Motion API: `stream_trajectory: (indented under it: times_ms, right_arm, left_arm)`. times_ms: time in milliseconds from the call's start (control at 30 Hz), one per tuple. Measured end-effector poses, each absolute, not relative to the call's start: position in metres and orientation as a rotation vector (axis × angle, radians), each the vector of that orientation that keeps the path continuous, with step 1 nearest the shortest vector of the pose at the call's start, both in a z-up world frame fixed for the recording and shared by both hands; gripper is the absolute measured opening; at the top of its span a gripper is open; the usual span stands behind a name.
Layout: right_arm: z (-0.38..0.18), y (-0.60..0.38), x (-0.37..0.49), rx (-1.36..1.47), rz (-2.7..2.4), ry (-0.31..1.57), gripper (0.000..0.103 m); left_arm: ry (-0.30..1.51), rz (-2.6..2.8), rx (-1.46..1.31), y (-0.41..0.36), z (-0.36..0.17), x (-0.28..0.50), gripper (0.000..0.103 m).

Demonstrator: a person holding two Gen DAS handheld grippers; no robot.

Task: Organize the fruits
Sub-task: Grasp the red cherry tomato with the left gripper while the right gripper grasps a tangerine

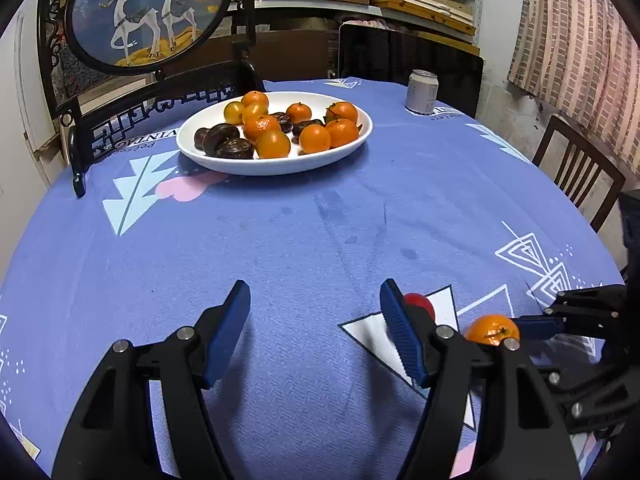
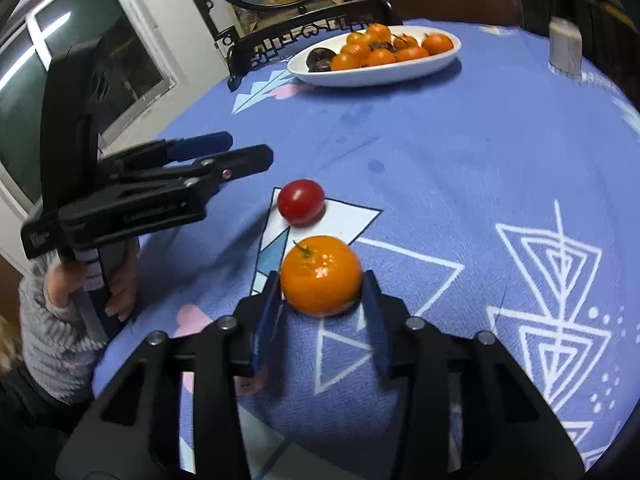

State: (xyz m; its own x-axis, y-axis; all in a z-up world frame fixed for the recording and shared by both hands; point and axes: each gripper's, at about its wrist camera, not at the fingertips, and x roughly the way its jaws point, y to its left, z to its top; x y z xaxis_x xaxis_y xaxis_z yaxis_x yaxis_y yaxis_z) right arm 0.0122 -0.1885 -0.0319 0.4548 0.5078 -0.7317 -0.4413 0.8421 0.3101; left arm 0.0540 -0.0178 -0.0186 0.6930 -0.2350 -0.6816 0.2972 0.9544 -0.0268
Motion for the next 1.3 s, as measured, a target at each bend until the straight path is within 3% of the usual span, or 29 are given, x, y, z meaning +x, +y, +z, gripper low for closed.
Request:
stream_trajectory:
  times_ms: [367,833,1033,1133,1233,1300]
  right_arm:
    - [-0.022,-0.236,0.024,0.238,0.456,0.853,0.041]
    - [-0.02,-0.235,0.022,0.225,0.46,0.841,0.041]
    - [-0.02,-0.235,0.023,0.23,0.456,0.846,0.042]
    - [-0.02,-0.236,0.024,0.231,0.456,0.846,0.042]
    - [-0.02,-0.237,0.024,0.231,0.457,0.848,0.042]
    - [-0.02,-0.237,0.024,0.234,0.456,0.85,0.042]
  left_arm:
    - [0.756,-0.422,0.183,-0.048,-0.024,0.037,0.068]
    - [0.865,-0.419,0.166,-0.075,-0.04,0.046,0.066]
    - [0.882,-0.427,0.138,-0.075,-0.043,0.051,0.046]
    - [0.883,-0.428,0.108,-0.071,-0.042,0.052,0.042]
    - [0.882,-0.422,0.097,-0.069,-0.042,0.053,0.029]
    - [0.884,-0.428,0.085,-0.067,-0.042,0.054,0.029]
